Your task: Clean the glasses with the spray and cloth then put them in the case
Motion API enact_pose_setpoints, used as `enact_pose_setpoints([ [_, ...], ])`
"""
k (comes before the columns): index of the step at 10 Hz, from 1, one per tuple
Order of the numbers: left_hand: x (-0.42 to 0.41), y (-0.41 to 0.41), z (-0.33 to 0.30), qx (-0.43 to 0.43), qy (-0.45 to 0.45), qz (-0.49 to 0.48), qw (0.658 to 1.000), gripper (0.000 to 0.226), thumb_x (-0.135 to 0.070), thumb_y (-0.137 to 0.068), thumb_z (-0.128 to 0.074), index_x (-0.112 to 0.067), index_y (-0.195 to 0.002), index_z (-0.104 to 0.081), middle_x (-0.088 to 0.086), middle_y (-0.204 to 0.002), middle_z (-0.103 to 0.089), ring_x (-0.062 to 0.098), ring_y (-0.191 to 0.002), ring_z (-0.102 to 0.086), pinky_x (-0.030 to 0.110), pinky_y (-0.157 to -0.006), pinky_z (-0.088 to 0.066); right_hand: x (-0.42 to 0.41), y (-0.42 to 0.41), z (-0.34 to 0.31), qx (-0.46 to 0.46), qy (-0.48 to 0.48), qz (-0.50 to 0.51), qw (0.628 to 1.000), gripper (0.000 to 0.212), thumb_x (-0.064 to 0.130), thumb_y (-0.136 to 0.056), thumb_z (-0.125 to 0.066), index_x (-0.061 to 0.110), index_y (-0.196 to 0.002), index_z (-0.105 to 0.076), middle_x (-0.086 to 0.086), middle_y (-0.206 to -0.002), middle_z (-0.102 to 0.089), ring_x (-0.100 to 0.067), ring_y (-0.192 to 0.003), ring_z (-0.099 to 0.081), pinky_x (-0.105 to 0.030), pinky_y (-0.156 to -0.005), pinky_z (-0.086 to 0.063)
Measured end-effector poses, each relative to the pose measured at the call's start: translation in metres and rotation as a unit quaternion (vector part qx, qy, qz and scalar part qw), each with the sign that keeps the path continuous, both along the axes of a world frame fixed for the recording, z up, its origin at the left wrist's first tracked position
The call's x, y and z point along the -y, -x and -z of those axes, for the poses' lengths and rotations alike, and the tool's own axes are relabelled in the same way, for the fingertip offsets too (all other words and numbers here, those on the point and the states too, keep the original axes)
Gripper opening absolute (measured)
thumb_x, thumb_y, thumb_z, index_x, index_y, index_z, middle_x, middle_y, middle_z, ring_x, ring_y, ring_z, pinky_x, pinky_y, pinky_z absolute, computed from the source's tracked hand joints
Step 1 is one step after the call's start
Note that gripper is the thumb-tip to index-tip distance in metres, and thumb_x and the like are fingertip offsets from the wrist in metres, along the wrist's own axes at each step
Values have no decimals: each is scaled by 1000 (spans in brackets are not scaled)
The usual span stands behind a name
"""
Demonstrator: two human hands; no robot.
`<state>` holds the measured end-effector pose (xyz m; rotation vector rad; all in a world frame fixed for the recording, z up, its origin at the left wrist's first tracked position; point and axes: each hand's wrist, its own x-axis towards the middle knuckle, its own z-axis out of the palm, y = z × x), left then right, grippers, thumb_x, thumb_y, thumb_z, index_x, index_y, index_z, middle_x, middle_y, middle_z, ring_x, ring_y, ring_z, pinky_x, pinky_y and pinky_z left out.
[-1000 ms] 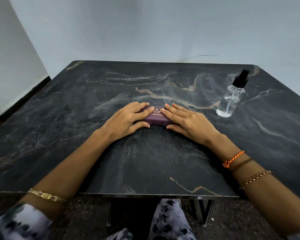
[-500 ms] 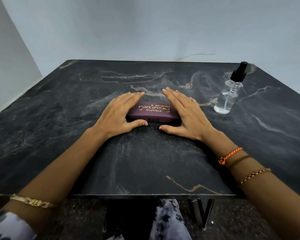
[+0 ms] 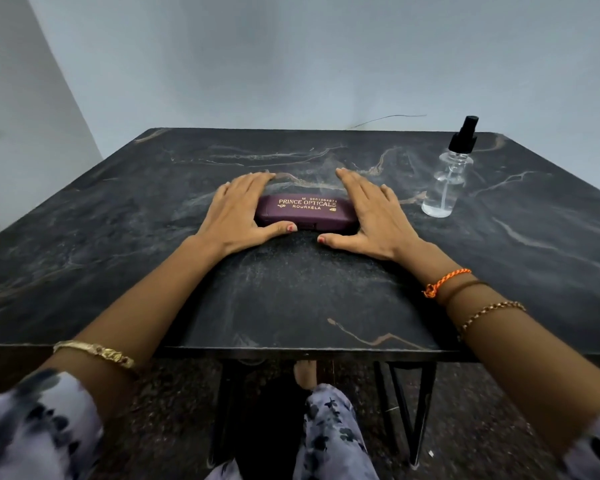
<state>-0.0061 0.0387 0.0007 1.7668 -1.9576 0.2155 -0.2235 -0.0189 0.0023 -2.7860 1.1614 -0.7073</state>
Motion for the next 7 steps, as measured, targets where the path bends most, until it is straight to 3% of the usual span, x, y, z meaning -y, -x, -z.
enact_pose_setpoints([
  [2, -6, 6, -5, 37, -2, 26, 999, 97, -73, -64, -38, -9, -136, -29, 14, -139, -40, 30, -130, -33, 51, -109, -23, -3, 0, -3, -18, 14, -5, 1000, 103, 64, -69, -59, 11, -145, -14, -9, -153, -23, -23, -139, -23, -57, -112, -13],
  [4, -3, 4, -1, 30, -5, 23, 999, 106, -83, -66, -25, -4, -136, -26, 17, -141, -36, 32, -134, -27, 47, -111, -18, 0, 0, 1, -15, 15, 11, 1000, 111, 77, -62, -42, 11, -145, -9, -8, -154, -20, -22, -141, -19, -52, -113, -7],
  [6, -1, 4, -2, 15, -39, 28, 999, 112, -85, -62, -26, -2, -137, -23, 18, -143, -34, 32, -135, -24, 45, -111, -15, -3, -1, -1, -8, -11, -10, 1000, 114, 75, -61, -51, 8, -145, -10, -11, -152, -24, -25, -141, -19, -48, -114, -7],
  [7, -1, 4, 0, 20, -59, 33, 998, 110, -83, -64, -30, 0, -136, -24, 20, -141, -36, 33, -134, -26, 46, -110, -15, -2, -1, 1, -24, -5, -14, 1000, 116, 80, -61, -44, 6, -144, -11, -13, -149, -29, -27, -140, -22, -47, -113, -9],
])
